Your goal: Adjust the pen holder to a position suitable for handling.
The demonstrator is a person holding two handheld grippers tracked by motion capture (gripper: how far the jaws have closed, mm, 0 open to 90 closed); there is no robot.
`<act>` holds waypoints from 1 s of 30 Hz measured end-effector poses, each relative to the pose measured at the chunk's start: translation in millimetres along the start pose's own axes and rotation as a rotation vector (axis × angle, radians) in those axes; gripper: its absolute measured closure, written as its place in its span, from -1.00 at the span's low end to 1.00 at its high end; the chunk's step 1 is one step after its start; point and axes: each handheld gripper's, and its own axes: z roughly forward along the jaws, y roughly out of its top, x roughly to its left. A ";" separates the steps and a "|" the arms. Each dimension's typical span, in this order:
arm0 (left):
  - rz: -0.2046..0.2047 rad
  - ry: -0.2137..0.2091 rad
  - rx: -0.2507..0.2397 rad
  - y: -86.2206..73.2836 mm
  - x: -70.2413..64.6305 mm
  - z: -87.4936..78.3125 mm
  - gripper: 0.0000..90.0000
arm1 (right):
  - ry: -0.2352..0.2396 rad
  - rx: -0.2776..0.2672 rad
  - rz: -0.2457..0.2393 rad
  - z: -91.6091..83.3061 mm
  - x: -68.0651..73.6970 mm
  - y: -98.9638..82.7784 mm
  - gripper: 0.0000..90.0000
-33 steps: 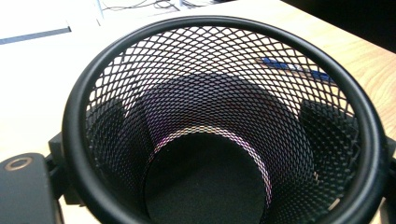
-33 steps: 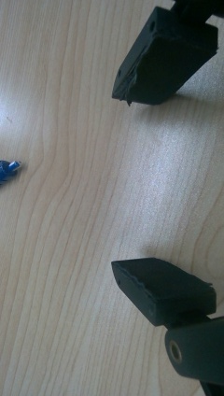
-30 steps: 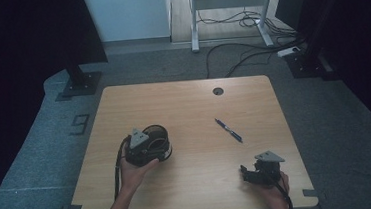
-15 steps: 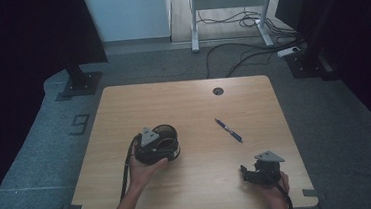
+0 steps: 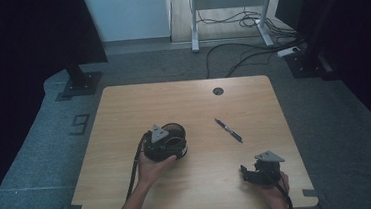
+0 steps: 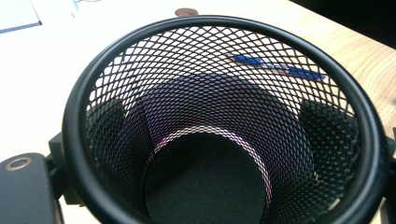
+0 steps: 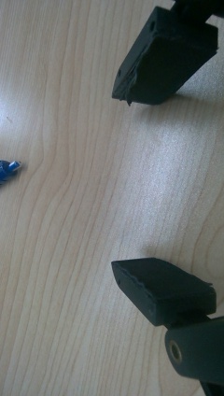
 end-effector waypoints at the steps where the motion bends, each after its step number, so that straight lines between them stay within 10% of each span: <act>1: 0.002 -0.003 0.002 1.1 -1.6 2.3 -0.78 | 0.000 0.000 0.000 0.0 0.0 0.0 -0.69; 30: -0.007 -0.003 0.058 -2.0 -18.7 67.3 -0.78 | 0.001 0.000 0.000 0.0 0.0 0.0 -0.69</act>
